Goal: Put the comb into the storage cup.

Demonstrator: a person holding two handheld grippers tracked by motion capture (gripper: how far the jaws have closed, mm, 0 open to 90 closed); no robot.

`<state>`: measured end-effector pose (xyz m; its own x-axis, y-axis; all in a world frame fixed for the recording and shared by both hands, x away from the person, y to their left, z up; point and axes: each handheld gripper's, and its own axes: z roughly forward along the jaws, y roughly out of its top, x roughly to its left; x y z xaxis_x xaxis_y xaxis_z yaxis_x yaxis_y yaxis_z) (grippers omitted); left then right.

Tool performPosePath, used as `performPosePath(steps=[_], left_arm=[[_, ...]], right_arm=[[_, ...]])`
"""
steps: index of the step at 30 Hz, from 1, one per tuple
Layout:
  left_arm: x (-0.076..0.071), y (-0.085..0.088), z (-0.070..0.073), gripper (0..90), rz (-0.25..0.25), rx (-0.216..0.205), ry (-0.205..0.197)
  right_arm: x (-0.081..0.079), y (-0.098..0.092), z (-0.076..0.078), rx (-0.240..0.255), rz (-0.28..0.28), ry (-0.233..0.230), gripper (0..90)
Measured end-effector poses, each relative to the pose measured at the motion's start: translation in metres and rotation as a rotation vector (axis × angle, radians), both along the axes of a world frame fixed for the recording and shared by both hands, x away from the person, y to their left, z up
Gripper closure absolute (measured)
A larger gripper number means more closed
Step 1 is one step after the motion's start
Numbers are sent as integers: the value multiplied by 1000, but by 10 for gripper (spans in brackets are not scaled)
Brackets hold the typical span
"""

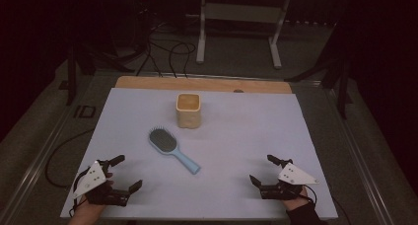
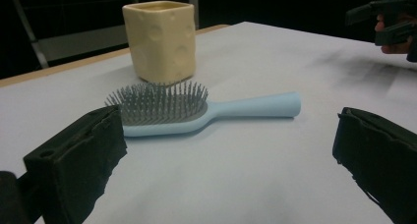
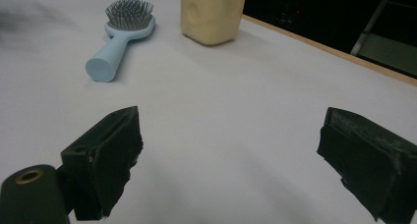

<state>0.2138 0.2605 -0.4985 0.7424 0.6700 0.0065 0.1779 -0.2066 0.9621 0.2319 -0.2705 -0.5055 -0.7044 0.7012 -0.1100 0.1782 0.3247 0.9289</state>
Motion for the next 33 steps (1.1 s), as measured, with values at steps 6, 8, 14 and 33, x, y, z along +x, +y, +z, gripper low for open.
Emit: performPosePath(steps=[6,8,14,33], left_arm=[[1,-7,6,0,-25,14,-8],[1,-7,6,0,-25,14,-8],[4,-13,19,0,-37,14,8],[21,-32,66,0,-97,51,10]], right_arm=[[-1,-1,1,6,-8,-8,88],[-1,-1,1,6,-9,-7,88],[-2,0,2,1,-10,-16,88],[-2,-1,4,15,-17,-23,89]])
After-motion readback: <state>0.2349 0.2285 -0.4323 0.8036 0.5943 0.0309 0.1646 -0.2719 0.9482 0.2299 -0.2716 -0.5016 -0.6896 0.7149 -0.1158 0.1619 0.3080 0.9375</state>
